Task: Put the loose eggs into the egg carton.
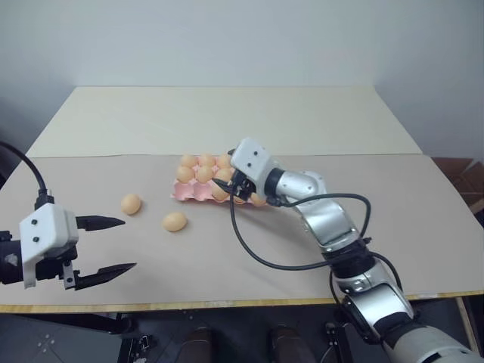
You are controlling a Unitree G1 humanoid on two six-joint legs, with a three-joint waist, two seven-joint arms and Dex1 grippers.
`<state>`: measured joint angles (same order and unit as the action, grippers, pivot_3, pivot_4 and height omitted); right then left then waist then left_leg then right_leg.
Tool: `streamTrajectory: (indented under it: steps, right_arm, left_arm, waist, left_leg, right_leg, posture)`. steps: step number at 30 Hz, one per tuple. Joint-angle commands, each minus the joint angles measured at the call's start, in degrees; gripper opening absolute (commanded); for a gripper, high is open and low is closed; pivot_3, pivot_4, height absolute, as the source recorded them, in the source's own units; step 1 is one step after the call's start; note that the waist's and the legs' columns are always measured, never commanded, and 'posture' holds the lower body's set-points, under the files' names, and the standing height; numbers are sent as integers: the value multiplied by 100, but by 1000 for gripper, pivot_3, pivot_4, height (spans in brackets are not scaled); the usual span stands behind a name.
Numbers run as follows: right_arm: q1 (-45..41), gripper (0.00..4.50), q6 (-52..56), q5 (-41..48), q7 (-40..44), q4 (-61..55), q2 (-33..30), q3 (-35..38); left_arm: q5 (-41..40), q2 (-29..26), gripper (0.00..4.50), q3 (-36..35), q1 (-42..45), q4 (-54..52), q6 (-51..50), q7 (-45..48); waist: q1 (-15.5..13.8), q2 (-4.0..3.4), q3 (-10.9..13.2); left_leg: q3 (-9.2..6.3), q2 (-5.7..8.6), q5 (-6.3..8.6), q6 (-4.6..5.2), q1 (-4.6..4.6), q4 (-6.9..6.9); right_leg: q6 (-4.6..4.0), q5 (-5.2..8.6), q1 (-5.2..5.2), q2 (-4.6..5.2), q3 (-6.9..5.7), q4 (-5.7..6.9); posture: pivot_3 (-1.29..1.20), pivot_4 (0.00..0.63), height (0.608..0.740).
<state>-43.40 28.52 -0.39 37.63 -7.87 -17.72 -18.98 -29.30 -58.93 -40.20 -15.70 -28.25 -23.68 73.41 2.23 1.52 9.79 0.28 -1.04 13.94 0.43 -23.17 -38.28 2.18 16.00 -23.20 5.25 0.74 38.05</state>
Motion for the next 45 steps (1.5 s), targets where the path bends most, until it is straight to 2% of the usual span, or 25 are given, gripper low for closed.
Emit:
streamTrajectory:
  steps: [1,6,11,20,23,27,30,36,45]
  right_arm:
    - [248,3982,423,588,832,-1039,-694,410]
    - [900,3982,593,1453,2025,-1844,-1986,804]
    - [1078,3982,717,1839,2232,-2143,-2412,995]
    - [1088,3982,886,2048,2106,-2331,-2559,1060]
    - [1037,3982,923,2122,2078,-2366,-2577,1068]
    - [969,3982,993,2166,2001,-2399,-2549,1059]
    - [959,3982,1046,2207,1889,-2439,-2485,1030]
    - [1003,3982,1193,2282,1689,-2560,-2478,1016]
    - [999,3982,1531,2328,1339,-2742,-2443,1034]
  left_arm:
    - [29,-14,4352,-150,-53,-6,97,17]
    - [57,139,4352,-125,-187,42,98,-97]
    - [59,188,4352,-115,-239,-15,72,-186]
    - [94,229,4352,-261,-291,-48,-84,-476]
    - [283,244,4352,-99,147,63,-466,-1323]
    - [825,352,4352,447,1230,505,-1346,-2996]
    - [1059,759,4352,864,1963,865,-1723,-3916]
    - [1277,1060,4352,1524,2278,1226,-1366,-4065]
    - [1541,1494,4352,2402,3203,2607,-1033,-4220]
  waist:
    - [-2,0,0]
    - [-29,1,0]
    - [32,1,0]
    - [-21,1,0]
    - [-53,1,0]
    - [-132,3,-1]
    - [-146,5,-3]
    - [-148,10,-5]
    - [-156,13,-7]
  left_leg:
    - [0,0,0,0,-2,0]
    - [0,1,1,2,0,0]
    - [3,-6,1,2,18,0]
    - [3,-3,1,2,6,0]
    - [0,-3,0,1,8,-1]
    - [-2,5,0,2,15,-3]
    - [-2,8,0,2,12,-3]
    - [-1,8,0,1,-6,-3]
    - [-3,12,-1,0,-4,-6]
  right_leg:
    - [0,0,0,0,0,-2]
    - [1,0,6,2,-2,-8]
    - [-2,-1,12,-12,6,0]
    - [-1,-1,9,-1,4,-7]
    - [-1,-1,10,-1,2,-4]
    - [-1,-1,16,-4,1,-1]
    - [0,-1,14,-2,2,-1]
    - [0,-2,-1,2,2,-3]
    - [-1,-3,4,3,0,-1]
  posture:
    - [0,150,740]
    - [0,150,740]
    - [0,150,740]
    - [0,150,740]
    - [0,150,740]
    - [0,150,740]
    - [0,150,740]
    - [0,150,740]
    - [0,150,740]
